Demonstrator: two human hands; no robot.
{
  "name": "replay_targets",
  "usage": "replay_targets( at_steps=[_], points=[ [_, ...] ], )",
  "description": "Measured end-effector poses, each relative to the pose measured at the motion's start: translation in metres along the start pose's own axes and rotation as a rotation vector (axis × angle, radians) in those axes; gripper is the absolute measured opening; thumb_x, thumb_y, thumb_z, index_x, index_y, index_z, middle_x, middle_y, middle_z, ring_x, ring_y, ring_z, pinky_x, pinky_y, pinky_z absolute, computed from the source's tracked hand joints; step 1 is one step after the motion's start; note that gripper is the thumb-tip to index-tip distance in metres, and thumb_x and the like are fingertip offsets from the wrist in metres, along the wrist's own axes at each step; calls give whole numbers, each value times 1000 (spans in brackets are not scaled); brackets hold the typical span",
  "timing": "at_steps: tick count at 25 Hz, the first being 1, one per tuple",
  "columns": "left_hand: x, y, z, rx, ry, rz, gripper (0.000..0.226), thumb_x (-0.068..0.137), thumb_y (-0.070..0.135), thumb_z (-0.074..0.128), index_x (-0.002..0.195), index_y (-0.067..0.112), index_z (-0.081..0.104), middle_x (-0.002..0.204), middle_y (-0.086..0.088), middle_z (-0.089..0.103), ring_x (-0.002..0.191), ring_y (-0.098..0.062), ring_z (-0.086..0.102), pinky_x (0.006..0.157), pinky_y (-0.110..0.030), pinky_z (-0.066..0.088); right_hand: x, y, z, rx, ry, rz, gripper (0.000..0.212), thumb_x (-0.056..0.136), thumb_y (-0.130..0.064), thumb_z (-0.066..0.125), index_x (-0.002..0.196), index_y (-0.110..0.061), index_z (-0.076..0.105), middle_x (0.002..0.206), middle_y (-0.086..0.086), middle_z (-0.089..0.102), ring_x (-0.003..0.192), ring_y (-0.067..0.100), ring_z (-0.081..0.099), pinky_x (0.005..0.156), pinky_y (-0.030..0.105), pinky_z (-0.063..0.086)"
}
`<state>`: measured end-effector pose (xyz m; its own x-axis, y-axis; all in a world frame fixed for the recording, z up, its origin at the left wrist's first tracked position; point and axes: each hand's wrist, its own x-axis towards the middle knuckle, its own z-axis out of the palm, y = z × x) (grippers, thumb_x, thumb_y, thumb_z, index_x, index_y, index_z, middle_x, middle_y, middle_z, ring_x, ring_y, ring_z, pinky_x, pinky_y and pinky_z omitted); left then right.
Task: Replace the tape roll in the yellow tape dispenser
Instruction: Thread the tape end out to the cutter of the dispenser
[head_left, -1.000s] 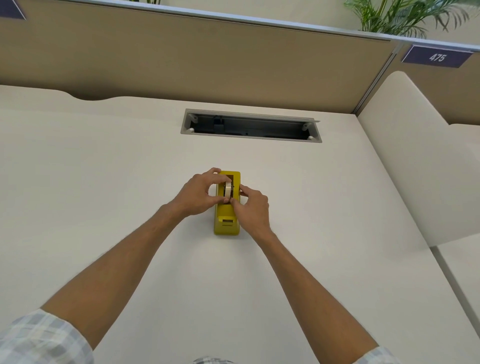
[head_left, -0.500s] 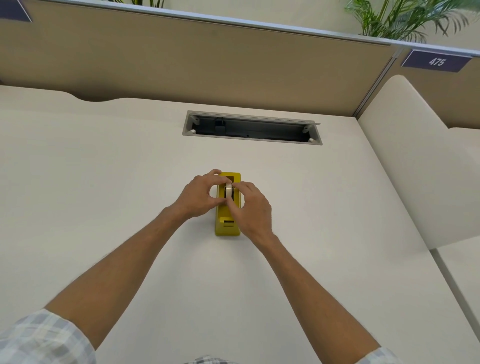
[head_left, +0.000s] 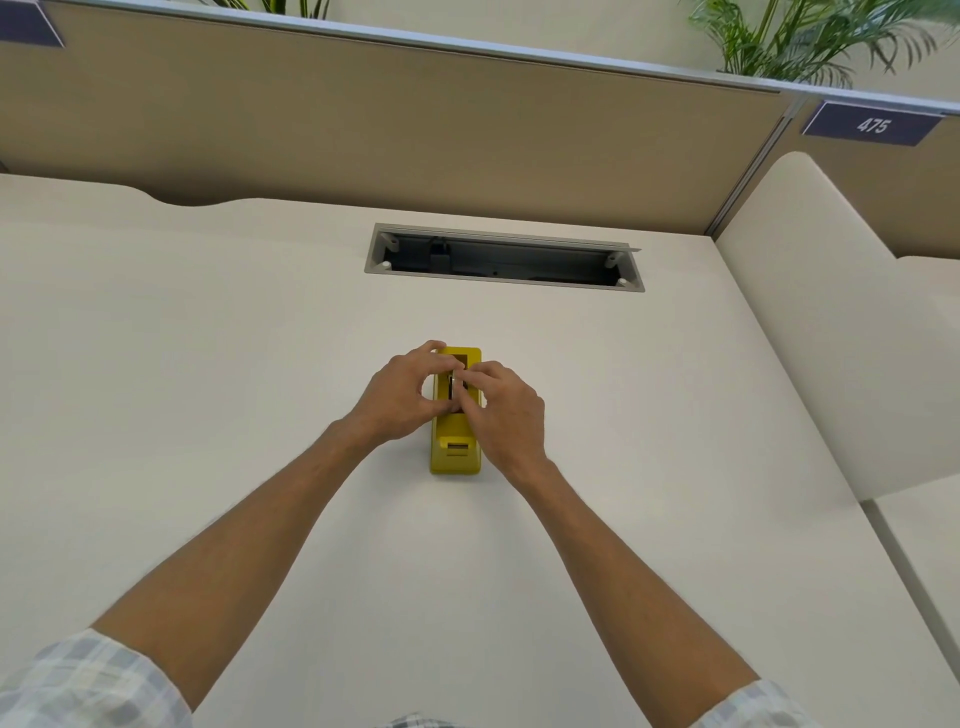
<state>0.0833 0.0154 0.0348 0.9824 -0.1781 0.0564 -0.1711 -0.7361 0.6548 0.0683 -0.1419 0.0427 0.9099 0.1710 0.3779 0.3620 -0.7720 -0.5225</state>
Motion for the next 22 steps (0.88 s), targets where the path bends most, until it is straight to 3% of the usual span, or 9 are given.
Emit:
replay_targets(
  at_steps=[7, 13, 16, 19, 22],
  points=[
    [-1, -4, 2, 2, 5, 22, 47, 81, 39, 73, 126, 29, 61, 136, 9, 57, 138, -9, 36, 103, -41, 41, 6, 7, -3, -234, 19, -267, 2, 83, -12, 71, 81, -11, 72, 83, 4, 71, 68, 21, 62, 47, 26, 42],
    [-4, -1, 2, -27, 13, 35, 49, 81, 34, 74, 128, 29, 59, 137, 7, 57, 137, -11, 38, 105, -43, 42, 13, 6, -1, -295, -88, -267, 5, 88, -6, 61, 90, -7, 66, 85, 8, 64, 76, 23, 59, 53, 31, 45],
    [-8, -2, 4, -101, -13, 24, 67, 80, 23, 72, 141, 24, 45, 146, 5, 46, 135, -15, 41, 107, -39, 41, 15, 6, -3, -287, -128, -246, 8, 93, -8, 56, 91, -7, 63, 89, 7, 63, 81, 23, 56, 56, 30, 42],
    [-12, -3, 9, -185, -33, -36, 82, 80, 7, 66, 150, 22, 27, 157, 4, 28, 141, -16, 32, 105, -26, 35, 13, 6, -5, -260, -140, -225, 13, 96, -13, 53, 90, -8, 63, 89, 6, 62, 80, 23, 56, 56, 31, 41],
    [-13, -4, 12, -193, -39, -46, 82, 81, 5, 67, 151, 20, 25, 159, 4, 23, 144, -17, 27, 109, -29, 34, 4, 6, -6, -241, -147, -201, 15, 96, -17, 54, 91, -9, 65, 89, 5, 64, 80, 22, 57, 55, 29, 40]
  ],
)
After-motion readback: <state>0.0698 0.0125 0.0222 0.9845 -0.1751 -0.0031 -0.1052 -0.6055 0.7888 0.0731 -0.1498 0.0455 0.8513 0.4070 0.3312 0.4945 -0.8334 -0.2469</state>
